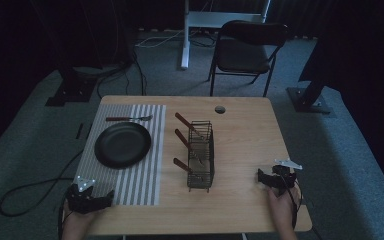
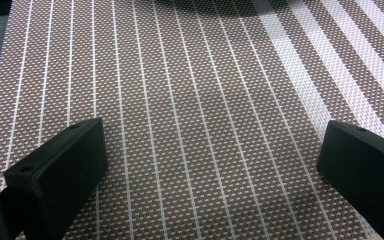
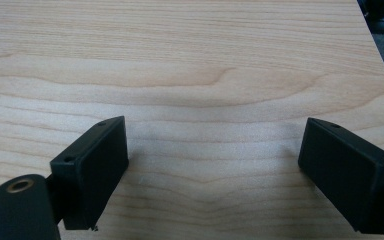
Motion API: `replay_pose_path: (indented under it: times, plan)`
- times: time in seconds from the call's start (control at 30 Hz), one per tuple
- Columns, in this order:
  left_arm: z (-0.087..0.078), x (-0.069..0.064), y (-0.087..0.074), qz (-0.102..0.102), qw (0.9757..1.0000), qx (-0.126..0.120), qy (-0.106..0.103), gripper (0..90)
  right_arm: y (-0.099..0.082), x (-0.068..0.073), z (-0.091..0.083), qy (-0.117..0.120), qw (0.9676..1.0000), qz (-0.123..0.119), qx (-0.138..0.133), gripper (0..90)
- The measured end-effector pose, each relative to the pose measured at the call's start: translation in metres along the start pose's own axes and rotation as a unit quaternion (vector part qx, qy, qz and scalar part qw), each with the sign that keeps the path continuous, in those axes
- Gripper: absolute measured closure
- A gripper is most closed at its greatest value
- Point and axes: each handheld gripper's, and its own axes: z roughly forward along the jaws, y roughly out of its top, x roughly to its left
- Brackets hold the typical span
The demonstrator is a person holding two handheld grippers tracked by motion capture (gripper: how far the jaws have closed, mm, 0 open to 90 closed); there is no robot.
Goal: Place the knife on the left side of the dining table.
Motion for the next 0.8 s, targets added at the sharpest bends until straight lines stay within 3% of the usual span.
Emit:
replay_pose_path:
  times: [0.6,0.8]
  plan:
    - [-0.0003,0.0005,0.0015,0.004,1.0000,0.005,-0.003,1.3,-0.0006,0.0004,-0.0005,-0.001,1.0000,0.002,0.000,11.5]
    - [-0.0037,-0.0042,0.0024,0.013,0.9997,0.006,-0.019,1.8,-0.0006,0.0004,-0.0005,-0.001,1.0000,0.002,0.000,11.5]
